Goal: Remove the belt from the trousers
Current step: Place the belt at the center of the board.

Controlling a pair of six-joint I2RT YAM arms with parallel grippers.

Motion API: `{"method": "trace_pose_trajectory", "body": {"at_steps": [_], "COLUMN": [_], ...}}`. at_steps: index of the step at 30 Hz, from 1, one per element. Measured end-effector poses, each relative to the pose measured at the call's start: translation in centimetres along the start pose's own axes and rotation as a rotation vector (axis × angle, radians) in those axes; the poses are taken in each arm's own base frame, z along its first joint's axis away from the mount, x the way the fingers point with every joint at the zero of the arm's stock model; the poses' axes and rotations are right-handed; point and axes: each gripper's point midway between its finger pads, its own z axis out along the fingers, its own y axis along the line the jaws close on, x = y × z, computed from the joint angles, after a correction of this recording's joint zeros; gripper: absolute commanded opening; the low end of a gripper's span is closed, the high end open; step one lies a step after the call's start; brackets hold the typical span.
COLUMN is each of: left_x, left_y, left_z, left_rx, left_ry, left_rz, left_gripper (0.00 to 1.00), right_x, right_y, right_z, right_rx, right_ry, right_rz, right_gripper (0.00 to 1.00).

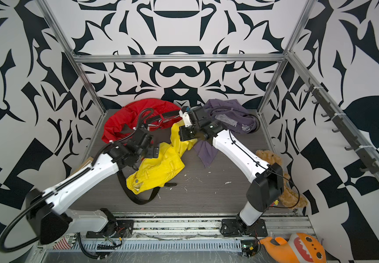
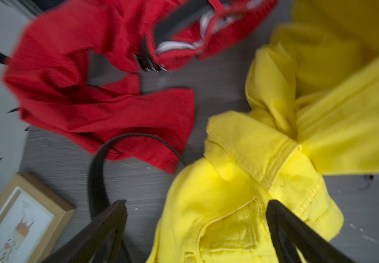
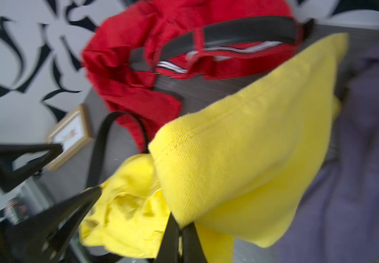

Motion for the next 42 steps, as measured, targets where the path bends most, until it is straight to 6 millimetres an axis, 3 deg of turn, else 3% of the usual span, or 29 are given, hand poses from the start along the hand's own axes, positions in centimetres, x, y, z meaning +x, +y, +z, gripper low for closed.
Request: {"method": "trace_pose_trajectory", "body": {"at_steps": [3,5,7,9,12,14,19,22,25,27,29,30,31,36,42], "left_x": [-2.3,-2.6,-2.7,-2.7,-2.2,-1.2,4.4,7.8,9.9,11.0,11.8,12.2,12.5,14.2,13.8], "left_y": [4.9,6.9,8.1,8.4,7.6,6.4,2.1,0.7,0.4,0.2,0.1,0.2,0.2,1.8,5.8], "left_z": [-3.9,-6.1,-7.5,-7.7,-6.3,-4.7,-0.4,1.3,2.2,2.6,2.9,3.0,3.2,4.5,5.5], "left_rx": [-0.075,-0.104,-0.122,-0.136,-0.133,-0.108,-0.023,0.000,0.012,0.022,0.024,0.019,0.013,-0.087,-0.212], "left_ry": [-0.134,-0.196,-0.231,-0.235,-0.191,-0.141,0.026,0.119,0.167,0.192,0.214,0.226,0.236,0.297,0.303], "left_rz": [-0.110,-0.145,-0.160,-0.157,-0.135,-0.118,-0.066,-0.067,-0.095,-0.115,-0.133,-0.140,-0.144,-0.152,-0.203], "left_gripper": [0.99,0.99,0.99,1.00,0.98,0.96,0.94,0.94,0.91,0.91,0.90,0.89,0.88,0.86,0.86], "right_x": [0.8,1.8,3.3,5.0,5.9,4.8,-0.5,-1.9,0.4,4.8,10.3,13.2,14.1,16.1,20.5], "right_y": [6.8,9.9,12.0,12.4,9.7,7.1,-2.7,-8.6,-12.1,-13.6,-14.0,-13.7,-13.0,-6.7,-0.3], "right_z": [2.4,4.6,7.0,9.0,9.1,7.7,2.0,2.1,7.0,11.1,13.6,14.3,14.4,13.2,15.3], "right_rx": [-0.156,-0.229,-0.276,-0.264,-0.171,-0.125,0.023,0.093,0.102,0.091,0.083,0.081,0.065,-0.006,-0.077], "right_ry": [0.053,0.105,0.173,0.245,0.299,0.287,0.129,0.075,0.133,0.229,0.336,0.389,0.391,0.350,0.399], "right_rz": [-0.042,-0.056,-0.069,-0.091,-0.113,-0.095,-0.005,0.048,0.082,0.113,0.148,0.166,0.161,0.149,0.164], "right_gripper": [0.00,0.00,0.19,0.44,0.58,0.64,0.70,0.70,0.70,0.70,0.70,0.70,0.71,0.70,0.70]}}
